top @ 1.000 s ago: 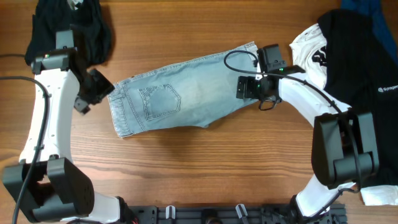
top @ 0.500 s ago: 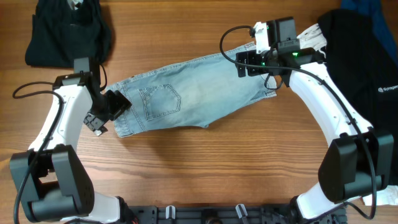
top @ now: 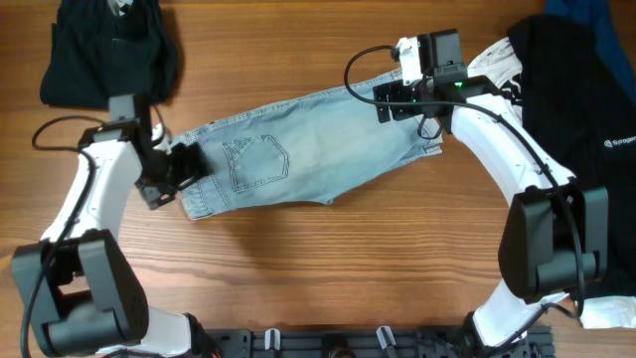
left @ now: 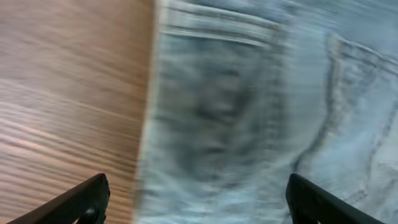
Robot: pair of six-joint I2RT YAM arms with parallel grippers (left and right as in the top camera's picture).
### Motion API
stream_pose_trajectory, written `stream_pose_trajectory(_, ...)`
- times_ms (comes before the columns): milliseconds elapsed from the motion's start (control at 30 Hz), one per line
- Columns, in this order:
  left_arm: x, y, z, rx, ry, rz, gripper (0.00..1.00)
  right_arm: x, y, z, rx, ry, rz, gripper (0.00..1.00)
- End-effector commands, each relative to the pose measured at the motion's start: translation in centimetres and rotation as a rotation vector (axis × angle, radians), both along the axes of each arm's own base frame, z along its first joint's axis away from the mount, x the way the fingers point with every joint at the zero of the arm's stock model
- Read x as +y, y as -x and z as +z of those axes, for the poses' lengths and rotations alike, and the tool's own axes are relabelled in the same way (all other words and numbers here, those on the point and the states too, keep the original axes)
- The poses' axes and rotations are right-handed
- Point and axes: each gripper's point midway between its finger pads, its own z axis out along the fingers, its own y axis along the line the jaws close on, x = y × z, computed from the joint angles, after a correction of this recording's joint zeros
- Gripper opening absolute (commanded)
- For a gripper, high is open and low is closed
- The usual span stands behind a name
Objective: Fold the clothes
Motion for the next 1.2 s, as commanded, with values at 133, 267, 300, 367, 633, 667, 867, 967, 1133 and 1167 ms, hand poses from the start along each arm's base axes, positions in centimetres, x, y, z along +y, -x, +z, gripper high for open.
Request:
stream_pose_trajectory(133,3.0,1.2,-0.6,-0.014,0.077,0.042,0.92,-0.4,-0.5,-3.6,0.056,0.026,-0.005,1.0)
stream_pose_trajectory(267,2.5,1.1,-1.0,-0.009,0.115,0.04,0.89,-0.4,-0.4,-3.7,0.061,0.026,-0.005,1.0)
stream_pose_trajectory(300,2.5,1.0,-1.4,-0.002,0.118,0.041,0.89,-0.4,-0.3,-3.7,0.064,0.025,-0.004,0.99)
stream_pose_trajectory(367,2.3,0.8,-2.1,0.005,0.138,0.04,0.87,-0.2,-0.2,-3.7,0.07,0.012,0.003,1.0)
stream_pose_trajectory(633,-0.3,-0.5,-5.7,0.037,0.184,-0.029,0.84,-0.2,-0.2,-3.7,0.072,0.004,-0.008,1.0)
stream_pose_trajectory(667,-1.4,-0.7,-6.3,0.046,0.191,-0.054,0.81,-0.1,-0.2,-3.7,0.071,0.0,-0.014,1.0)
stream_pose_trajectory(867,-2.0,-1.0,-7.8,0.089,0.093,-0.036,0.04,0.3,0.5,-3.9,0.112,-0.038,-0.02,0.64)
stream_pose_trajectory(967,0.1,-1.8,-3.1,0.014,0.061,-0.047,0.04,0.5,1.7,-5.0,0.158,-0.047,-0.01,0.26)
stream_pose_trajectory(1133,0.6,-0.2,5.6,-0.049,0.011,-0.124,0.04,1.5,3.7,-6.9,0.21,-0.084,0.016,0.04)
stream_pose_trajectory(1167,0.6,-0.1,7.3,-0.082,-0.002,-0.125,0.04,1.8,4.1,-7.5,0.219,-0.096,0.005,0.04)
